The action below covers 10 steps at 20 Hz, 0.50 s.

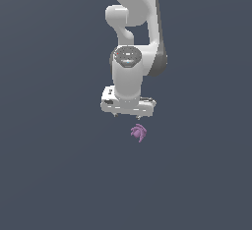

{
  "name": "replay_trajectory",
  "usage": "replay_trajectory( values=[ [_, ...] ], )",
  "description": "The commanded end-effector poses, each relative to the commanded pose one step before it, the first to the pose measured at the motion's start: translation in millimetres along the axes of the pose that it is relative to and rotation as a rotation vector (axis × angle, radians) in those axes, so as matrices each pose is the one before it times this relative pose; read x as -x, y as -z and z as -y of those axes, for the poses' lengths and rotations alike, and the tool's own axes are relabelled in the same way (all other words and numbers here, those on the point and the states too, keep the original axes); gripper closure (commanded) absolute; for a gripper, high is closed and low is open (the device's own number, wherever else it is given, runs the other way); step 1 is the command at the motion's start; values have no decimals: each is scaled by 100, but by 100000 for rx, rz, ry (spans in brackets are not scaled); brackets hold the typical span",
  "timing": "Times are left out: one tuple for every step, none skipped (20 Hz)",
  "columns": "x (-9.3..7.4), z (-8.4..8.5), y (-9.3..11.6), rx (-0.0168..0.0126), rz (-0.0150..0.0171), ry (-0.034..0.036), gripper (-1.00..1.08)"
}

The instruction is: Pick up the object and move it to a goal position.

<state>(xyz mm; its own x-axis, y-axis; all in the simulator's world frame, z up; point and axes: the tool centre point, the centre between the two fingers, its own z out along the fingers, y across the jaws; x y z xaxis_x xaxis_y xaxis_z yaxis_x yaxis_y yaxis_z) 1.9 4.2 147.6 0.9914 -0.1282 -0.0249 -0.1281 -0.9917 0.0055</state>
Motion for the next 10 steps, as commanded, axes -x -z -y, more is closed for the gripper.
replay_trajectory(
  values=[
    [-129,471,-418,-98,-146,-4271,-92],
    [-51,212,-189,-45,-75,-1975,-92],
    [-48,226,-201,-47,-79,-2095,-92],
    [-44,239,-214,-50,-83,-2217,-92],
    [-39,253,-226,-52,-87,-2332,-92],
    [-31,256,-229,-52,-88,-2367,-92],
    [-23,257,-230,-51,-88,-2366,-92],
    [-14,257,-231,-51,-88,-2365,-92],
    [-7,256,-231,-51,-89,-2366,-92],
    [2,255,-232,-50,-89,-2365,-92]
  ],
)
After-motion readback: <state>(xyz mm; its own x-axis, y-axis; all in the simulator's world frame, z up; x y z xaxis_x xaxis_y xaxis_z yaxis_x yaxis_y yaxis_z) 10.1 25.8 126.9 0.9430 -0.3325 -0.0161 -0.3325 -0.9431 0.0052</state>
